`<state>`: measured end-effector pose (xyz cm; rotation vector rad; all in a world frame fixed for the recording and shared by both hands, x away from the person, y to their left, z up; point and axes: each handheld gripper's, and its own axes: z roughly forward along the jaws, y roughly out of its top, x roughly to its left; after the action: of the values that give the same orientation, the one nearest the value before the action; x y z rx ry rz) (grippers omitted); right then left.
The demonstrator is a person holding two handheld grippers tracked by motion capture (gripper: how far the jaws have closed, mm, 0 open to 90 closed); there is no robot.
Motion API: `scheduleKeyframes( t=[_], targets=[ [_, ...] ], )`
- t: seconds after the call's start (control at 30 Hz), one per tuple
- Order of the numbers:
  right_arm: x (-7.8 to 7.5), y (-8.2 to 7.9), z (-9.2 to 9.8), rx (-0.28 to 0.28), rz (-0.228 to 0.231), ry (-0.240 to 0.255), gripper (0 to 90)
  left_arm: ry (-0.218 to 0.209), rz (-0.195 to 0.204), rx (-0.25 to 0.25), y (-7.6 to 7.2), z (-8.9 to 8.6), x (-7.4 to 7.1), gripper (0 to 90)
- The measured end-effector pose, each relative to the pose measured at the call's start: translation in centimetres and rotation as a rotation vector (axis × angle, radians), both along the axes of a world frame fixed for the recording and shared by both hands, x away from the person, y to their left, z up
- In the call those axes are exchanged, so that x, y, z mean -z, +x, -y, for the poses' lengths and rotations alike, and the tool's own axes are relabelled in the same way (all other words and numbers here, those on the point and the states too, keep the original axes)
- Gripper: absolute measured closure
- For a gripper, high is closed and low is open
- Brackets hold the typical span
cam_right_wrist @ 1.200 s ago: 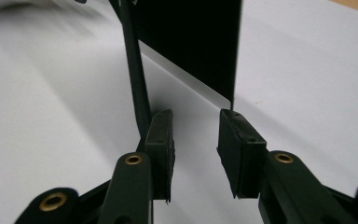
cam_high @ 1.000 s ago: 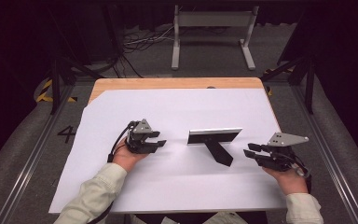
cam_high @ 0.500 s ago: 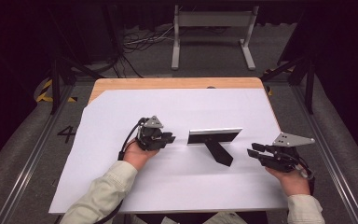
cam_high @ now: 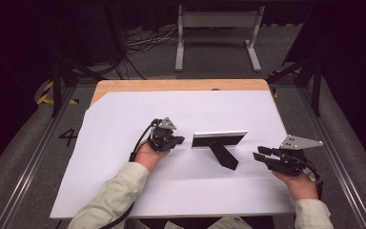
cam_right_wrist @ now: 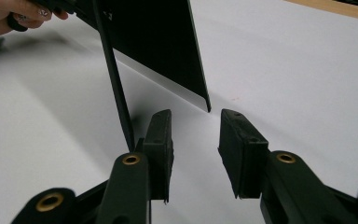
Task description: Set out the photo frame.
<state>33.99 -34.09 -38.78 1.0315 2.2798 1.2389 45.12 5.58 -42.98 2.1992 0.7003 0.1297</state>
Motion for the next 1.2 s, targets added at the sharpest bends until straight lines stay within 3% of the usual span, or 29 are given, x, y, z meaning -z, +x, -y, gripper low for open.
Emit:
scheduleKeyframes(
  t=[0.2,0.3,0.33,0.43,0.57,0.73,0.97,1.2],
  targets=[
    [-0.2,-0.1,0.0,-0.007,0.002,0.007,64.0,0.018,-0.046,-0.016,0.8,0.9,0.5,90.0],
    [-0.2,-0.1,-0.1,-0.014,-0.005,0.023,63.4,0.029,-0.026,-0.007,0.7,1.4,0.7,90.0],
    [-0.2,-0.1,-0.1,-0.016,-0.006,0.032,63.2,0.049,0.011,0.013,0.4,1.7,0.8,90.0],
    [-0.5,-0.1,-0.2,-0.024,-0.001,0.035,62.7,0.063,0.039,0.023,0.3,2.0,0.9,90.0],
    [-0.6,-0.2,-0.2,-0.024,0.0,0.041,62.7,0.062,0.055,0.042,0.1,2.1,0.9,90.0],
    [-0.5,-0.2,-0.3,-0.026,-0.004,0.039,61.9,0.069,0.085,0.112,-0.4,2.8,1.0,90.0],
    [-0.6,-0.3,-0.2,-0.02,-0.001,0.032,61.5,0.081,0.076,0.125,-0.4,2.6,1.2,90.0],
    [-0.6,-0.3,0.2,-0.003,0.0,0.014,60.8,0.08,0.064,0.203,-0.7,2.5,1.3,90.0]
  ],
)
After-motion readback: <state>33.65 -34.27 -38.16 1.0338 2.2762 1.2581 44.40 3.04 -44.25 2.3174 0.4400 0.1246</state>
